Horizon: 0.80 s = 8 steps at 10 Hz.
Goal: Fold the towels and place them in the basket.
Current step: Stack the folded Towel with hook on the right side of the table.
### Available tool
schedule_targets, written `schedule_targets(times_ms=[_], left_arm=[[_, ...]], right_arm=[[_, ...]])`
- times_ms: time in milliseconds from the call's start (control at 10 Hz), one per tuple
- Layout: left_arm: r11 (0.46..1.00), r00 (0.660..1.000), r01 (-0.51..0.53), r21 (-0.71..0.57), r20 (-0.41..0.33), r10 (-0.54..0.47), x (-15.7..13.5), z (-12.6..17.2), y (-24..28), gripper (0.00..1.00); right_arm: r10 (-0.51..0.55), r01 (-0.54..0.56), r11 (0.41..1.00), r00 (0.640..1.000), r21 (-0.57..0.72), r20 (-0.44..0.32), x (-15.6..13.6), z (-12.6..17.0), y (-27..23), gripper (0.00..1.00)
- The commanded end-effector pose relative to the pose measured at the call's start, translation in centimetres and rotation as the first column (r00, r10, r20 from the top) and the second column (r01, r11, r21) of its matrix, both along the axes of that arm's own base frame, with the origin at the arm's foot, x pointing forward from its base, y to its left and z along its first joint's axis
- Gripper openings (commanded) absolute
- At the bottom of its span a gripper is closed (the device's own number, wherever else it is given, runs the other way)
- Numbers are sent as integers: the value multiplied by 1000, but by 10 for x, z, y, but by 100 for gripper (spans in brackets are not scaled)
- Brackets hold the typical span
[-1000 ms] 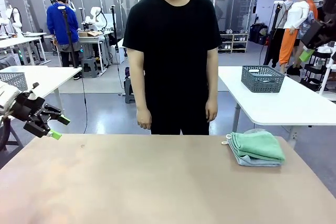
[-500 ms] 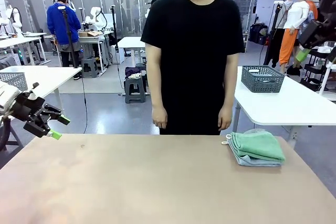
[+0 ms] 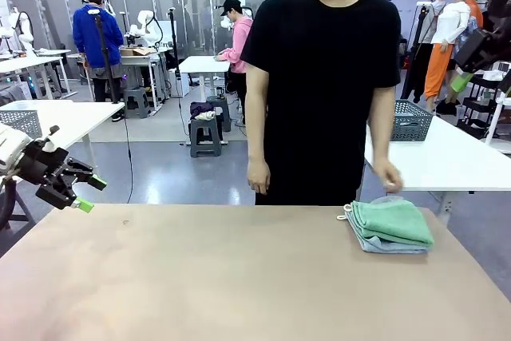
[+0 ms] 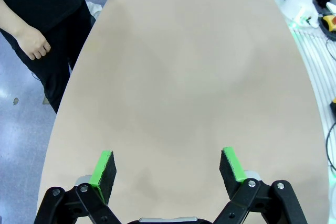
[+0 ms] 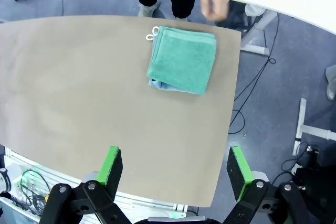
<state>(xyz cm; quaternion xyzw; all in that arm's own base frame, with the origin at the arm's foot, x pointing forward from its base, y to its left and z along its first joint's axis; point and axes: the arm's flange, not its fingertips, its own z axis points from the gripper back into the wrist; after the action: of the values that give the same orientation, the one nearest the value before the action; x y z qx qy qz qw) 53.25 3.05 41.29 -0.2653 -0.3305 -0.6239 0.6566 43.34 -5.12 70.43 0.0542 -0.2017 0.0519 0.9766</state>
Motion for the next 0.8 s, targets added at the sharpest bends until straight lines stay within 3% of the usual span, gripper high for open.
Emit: schedule_targets(times_ms=[0,700], left_arm=[[1000,1000,2,1,4,-2,0,1,0,100],[1000,1000,2,1,4,-2,0,1,0,100]], right_arm=[[14,-14,1000,1000,2,-5,1,1,-1,100],[14,-14,1000,1000,2,-5,1,1,-1,100]])
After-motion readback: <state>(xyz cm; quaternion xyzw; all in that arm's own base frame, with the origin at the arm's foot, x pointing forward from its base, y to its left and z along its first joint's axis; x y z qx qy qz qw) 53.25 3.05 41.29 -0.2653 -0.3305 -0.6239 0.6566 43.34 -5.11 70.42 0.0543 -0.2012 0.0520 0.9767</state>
